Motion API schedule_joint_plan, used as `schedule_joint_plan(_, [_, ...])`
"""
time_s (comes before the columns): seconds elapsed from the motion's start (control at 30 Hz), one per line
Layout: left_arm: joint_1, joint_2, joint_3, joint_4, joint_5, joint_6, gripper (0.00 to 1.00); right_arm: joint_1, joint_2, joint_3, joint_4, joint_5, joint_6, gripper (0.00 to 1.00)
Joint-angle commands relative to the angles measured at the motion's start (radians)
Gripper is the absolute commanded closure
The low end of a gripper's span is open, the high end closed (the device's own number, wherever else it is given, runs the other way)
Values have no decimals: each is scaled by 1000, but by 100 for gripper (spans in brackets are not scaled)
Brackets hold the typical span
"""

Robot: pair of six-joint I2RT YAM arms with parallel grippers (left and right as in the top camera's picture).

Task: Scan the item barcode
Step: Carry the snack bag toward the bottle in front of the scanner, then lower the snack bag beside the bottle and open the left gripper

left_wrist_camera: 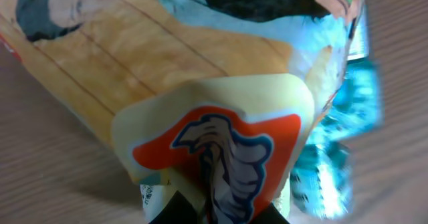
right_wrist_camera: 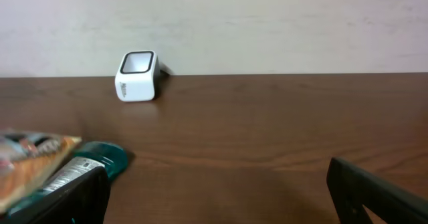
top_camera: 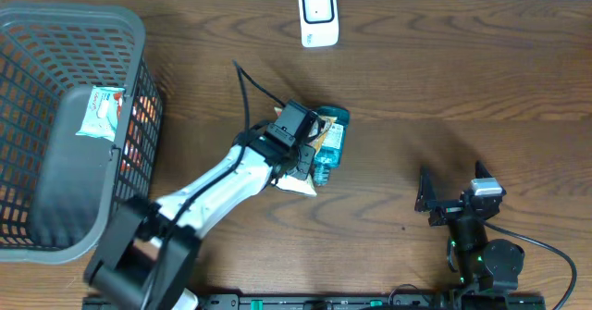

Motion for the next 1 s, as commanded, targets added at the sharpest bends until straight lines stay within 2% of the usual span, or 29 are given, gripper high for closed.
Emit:
schedule_joint_plan(0.0, [-2,55,19,6,-16,17,93,6,-4,-1,-4,3,-8,1])
schedule_joint_plan(0.23, [-2,136,19,6,-16,17,93,6,-4,-1,-4,3,-8,1])
schedule_joint_plan(0.8, [-2,130,19,-6,-16,18,91,6,-4,-1,-4,4,-8,1])
schedule_joint_plan(0.97, [-2,97,19,-36,-17,18,46,6,-4,-1,-4,3,-8,1])
